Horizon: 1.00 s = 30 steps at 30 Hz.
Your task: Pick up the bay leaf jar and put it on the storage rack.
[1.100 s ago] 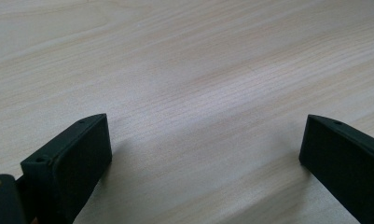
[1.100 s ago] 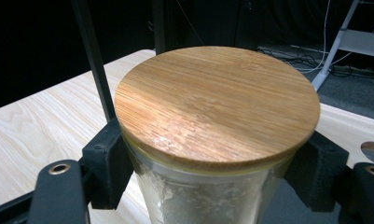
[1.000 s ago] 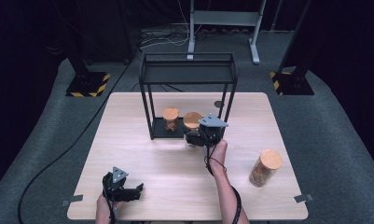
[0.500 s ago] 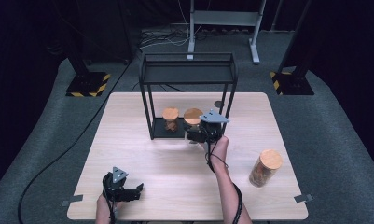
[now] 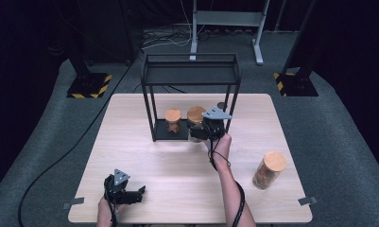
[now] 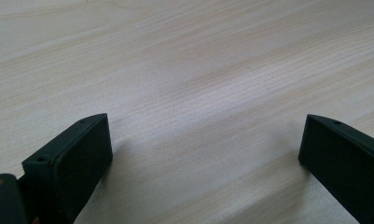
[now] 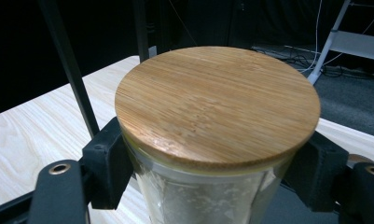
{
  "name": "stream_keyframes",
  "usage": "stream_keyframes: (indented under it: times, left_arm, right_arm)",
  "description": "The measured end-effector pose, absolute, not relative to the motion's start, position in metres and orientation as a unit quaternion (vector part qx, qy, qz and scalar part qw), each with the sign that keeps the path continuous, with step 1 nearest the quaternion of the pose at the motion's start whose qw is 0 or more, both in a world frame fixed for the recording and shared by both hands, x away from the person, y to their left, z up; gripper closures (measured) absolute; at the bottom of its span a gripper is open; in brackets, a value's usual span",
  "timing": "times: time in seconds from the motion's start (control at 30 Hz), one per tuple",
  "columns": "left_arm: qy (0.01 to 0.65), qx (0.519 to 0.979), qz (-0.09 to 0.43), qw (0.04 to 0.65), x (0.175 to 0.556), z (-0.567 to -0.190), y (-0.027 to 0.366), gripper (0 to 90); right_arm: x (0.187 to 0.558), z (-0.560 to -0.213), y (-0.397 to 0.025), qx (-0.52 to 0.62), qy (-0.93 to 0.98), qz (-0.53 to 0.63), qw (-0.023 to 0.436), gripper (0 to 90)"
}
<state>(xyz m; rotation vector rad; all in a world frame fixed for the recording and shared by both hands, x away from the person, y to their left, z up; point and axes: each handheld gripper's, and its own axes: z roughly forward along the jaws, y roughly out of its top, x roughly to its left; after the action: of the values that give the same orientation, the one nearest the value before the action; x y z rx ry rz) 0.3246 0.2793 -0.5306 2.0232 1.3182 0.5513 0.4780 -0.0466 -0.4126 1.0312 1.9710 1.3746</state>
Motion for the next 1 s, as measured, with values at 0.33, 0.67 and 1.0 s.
stream_keyframes:
  times: [0.33,0.67,1.0]
  left_arm:
    - [0.503,0.772,0.21,0.327,0.325,-0.531,0.279,2.0]
    - [0.502,0.773,0.21,0.327,0.324,-0.531,0.279,2.0]
    - [0.501,0.773,0.21,0.326,0.324,-0.531,0.28,2.0]
  right_arm:
    - [0.485,-0.409,-0.044,0.382,0.727,0.508,0.26,24.7]
    - [0.493,-0.408,-0.043,0.385,0.729,0.502,0.261,24.7]
    - [0.5,-0.406,-0.038,0.385,0.732,0.497,0.261,24.7]
